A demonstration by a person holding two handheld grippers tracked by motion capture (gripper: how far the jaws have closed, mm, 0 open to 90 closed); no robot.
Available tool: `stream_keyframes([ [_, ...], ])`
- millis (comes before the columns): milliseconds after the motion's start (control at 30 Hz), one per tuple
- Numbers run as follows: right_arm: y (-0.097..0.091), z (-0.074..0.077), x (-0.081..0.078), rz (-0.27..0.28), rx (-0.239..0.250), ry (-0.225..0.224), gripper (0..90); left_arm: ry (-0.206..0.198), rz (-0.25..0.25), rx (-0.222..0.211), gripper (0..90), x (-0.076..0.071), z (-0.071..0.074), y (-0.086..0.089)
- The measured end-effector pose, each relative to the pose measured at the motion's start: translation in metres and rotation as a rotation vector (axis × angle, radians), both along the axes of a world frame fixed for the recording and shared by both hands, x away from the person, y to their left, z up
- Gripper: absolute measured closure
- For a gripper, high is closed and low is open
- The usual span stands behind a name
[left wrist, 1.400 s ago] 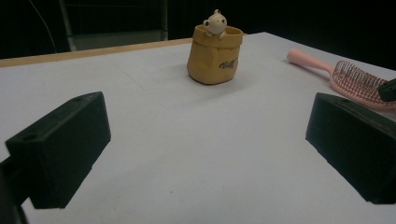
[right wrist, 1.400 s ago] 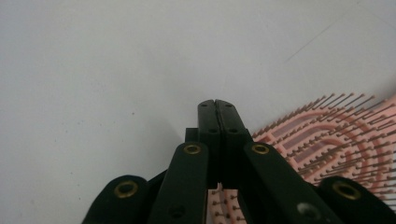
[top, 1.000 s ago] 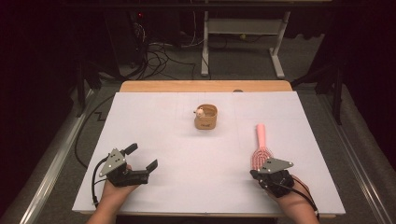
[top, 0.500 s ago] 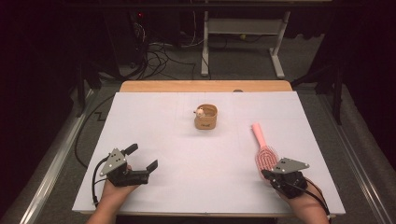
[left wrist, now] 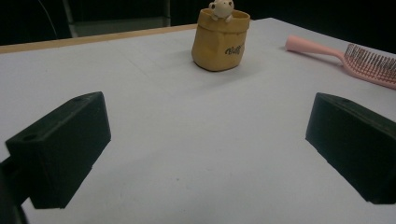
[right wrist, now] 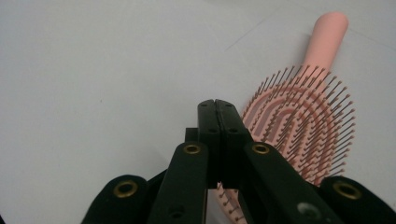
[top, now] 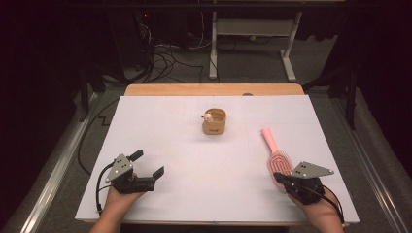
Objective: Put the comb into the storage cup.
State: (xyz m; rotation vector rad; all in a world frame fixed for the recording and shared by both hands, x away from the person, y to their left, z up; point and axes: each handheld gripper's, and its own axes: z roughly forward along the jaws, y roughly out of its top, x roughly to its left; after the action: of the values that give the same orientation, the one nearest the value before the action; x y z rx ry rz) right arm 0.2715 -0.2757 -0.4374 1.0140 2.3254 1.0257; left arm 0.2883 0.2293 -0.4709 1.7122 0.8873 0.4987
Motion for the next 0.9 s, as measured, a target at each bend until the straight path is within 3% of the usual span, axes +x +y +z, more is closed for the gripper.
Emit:
stream_keyframes([
  [67, -0.003, -0.002, 0.002, -0.016, 0.056, -0.008, 88.1, 0.007, 0.000, 0.000, 0.7, 0.000, -0.001, 0.000],
  [233, -0.008, -0.001, 0.002, -0.047, 0.095, -0.036, 81.9, 0.003, -0.001, -0.002, 0.7, 0.000, 0.000, -0.001],
  [400, -0.009, -0.001, 0.002, -0.080, 0.117, -0.051, 63.4, 0.011, -0.004, 0.006, 0.7, 0.001, -0.001, -0.002],
  [433, -0.009, 0.000, 0.001, -0.095, 0.121, -0.065, 56.2, 0.005, -0.007, 0.012, 0.7, 0.001, -0.002, -0.002],
  [467, -0.009, 0.000, 0.001, -0.095, 0.121, -0.065, 56.2, 0.005, -0.007, 0.012, 0.7, 0.001, -0.002, -0.002],
  [500, -0.009, 0.000, 0.003, -0.108, 0.136, -0.064, 48.5, 0.006, -0.007, 0.012, 0.7, 0.001, -0.002, -0.002],
  [533, -0.009, 0.000, 0.003, -0.108, 0.136, -0.064, 48.5, 0.008, -0.005, 0.011, 0.7, 0.002, -0.002, -0.001],
  [600, -0.011, -0.001, 0.005, -0.138, 0.173, -0.060, 36.6, 0.006, -0.003, 0.011, 0.7, 0.002, -0.002, -0.001],
  [733, -0.014, -0.003, 0.007, -0.162, 0.202, -0.059, 30.0, 0.012, 0.001, 0.009, 0.7, 0.004, -0.002, 0.001],
  [767, -0.016, -0.003, 0.008, -0.179, 0.210, -0.059, 24.9, 0.013, 0.002, 0.009, 0.7, 0.004, -0.002, 0.001],
  [900, -0.019, -0.003, 0.008, -0.210, 0.206, -0.067, 16.0, 0.006, 0.000, 0.009, 0.7, 0.003, -0.002, 0.001],
])
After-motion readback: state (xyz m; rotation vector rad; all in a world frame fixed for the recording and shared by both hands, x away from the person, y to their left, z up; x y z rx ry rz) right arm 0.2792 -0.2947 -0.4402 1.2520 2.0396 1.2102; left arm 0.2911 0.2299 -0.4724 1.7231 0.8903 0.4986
